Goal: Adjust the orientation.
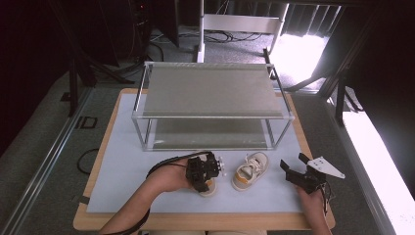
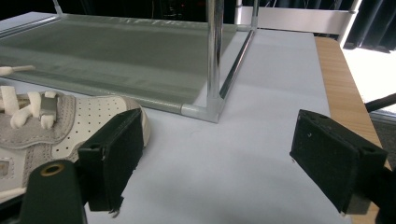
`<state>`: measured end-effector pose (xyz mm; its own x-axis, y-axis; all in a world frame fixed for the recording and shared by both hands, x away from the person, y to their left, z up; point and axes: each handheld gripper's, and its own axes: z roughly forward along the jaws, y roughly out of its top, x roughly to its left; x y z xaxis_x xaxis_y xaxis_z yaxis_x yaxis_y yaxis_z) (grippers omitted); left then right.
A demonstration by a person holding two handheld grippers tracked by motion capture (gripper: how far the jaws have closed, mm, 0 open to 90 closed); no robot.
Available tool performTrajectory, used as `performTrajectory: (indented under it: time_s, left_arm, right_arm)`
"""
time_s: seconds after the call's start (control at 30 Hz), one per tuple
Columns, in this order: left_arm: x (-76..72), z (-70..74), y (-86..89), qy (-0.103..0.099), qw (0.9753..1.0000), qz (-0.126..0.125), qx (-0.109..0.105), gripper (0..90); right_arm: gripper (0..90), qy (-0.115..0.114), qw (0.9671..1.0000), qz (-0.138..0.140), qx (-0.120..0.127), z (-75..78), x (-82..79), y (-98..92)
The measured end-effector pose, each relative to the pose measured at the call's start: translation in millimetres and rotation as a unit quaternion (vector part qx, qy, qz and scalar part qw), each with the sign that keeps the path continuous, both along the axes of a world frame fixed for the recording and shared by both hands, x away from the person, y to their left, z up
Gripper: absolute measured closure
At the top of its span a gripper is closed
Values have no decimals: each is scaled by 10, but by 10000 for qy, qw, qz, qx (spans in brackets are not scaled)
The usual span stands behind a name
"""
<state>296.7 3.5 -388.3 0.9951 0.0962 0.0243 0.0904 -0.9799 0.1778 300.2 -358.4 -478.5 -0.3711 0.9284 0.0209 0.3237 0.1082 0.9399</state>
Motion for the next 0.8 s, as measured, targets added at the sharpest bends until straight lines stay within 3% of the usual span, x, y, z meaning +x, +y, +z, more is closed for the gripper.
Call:
performTrajectory:
  time_s: [0.1,0.23,0.33,0.43,0.5,0.57,0.67,0.8]
  left_arm:
    - [-37,-21,36,-8,9999,-128,95,733]
    - [-64,-45,74,2,9999,-112,124,729]
    - [-77,-79,69,-62,9999,126,-57,693]
    - [-76,-124,58,-163,9995,282,36,603]
    - [-69,-130,75,-113,9992,376,-62,585]
    - [-46,-131,94,-11,9983,560,-174,551]
    - [-36,-138,110,48,9979,602,-255,504]
    - [-52,-150,98,48,9979,587,-261,453]
  right_arm:
    - [167,-6,10000,8,1,0,-1,0]
    - [166,-1,10000,3,-1,0,0,1]
    - [166,-8,10000,25,1,0,-1,0]
    - [165,-14,10000,79,12,0,-1,-3]
    - [160,2,9999,112,26,2,0,-7]
    - [132,88,9997,203,60,3,19,-16]
    - [129,340,9986,367,142,9,44,-27]
    - [124,694,9952,685,15,57,41,22]
